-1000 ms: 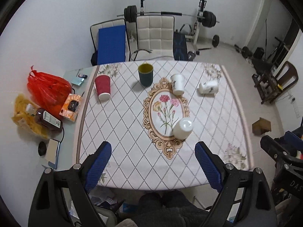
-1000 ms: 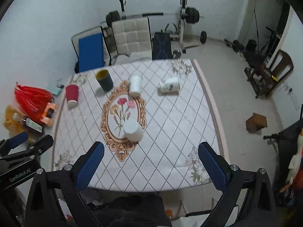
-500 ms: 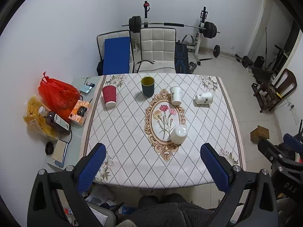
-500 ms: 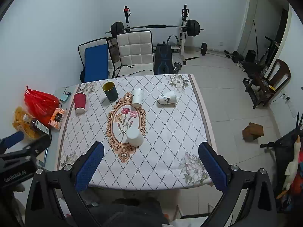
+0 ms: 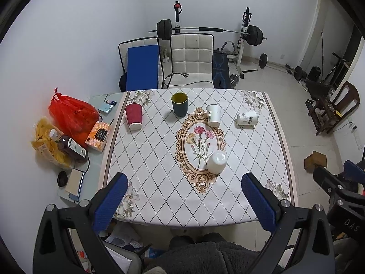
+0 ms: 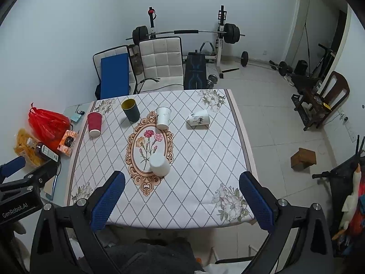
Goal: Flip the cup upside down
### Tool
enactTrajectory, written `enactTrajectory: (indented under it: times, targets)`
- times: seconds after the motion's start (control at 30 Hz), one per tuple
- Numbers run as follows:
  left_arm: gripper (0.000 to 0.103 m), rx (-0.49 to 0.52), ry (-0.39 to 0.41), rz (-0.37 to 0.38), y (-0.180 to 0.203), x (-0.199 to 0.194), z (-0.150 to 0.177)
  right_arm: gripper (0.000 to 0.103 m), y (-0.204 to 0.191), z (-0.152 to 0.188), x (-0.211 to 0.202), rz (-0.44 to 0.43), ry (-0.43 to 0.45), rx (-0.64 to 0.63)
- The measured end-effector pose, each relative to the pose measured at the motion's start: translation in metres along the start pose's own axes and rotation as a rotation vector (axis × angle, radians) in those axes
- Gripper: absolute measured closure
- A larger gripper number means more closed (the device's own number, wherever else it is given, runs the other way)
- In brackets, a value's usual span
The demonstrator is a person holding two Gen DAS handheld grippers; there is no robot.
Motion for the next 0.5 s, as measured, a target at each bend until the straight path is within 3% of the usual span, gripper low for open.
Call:
enactTrajectory:
  times: [0.5]
  targets:
    - [0.001, 0.008, 0.004, -0.010, -0.007, -0.005, 0.013, 0.001, -0.001, -0.002, 0.003, 0.004, 0.003, -0.008]
Point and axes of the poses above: each gripper's, at about its wrist camera, not at the fingertips, and x roughly the way its jaws point, y to its right, z to its underside, the point moved 1 cm from there along x, roughly the way its jaws point, and after that the axes turned 11 degrees about -x, right-handed, at the moved point
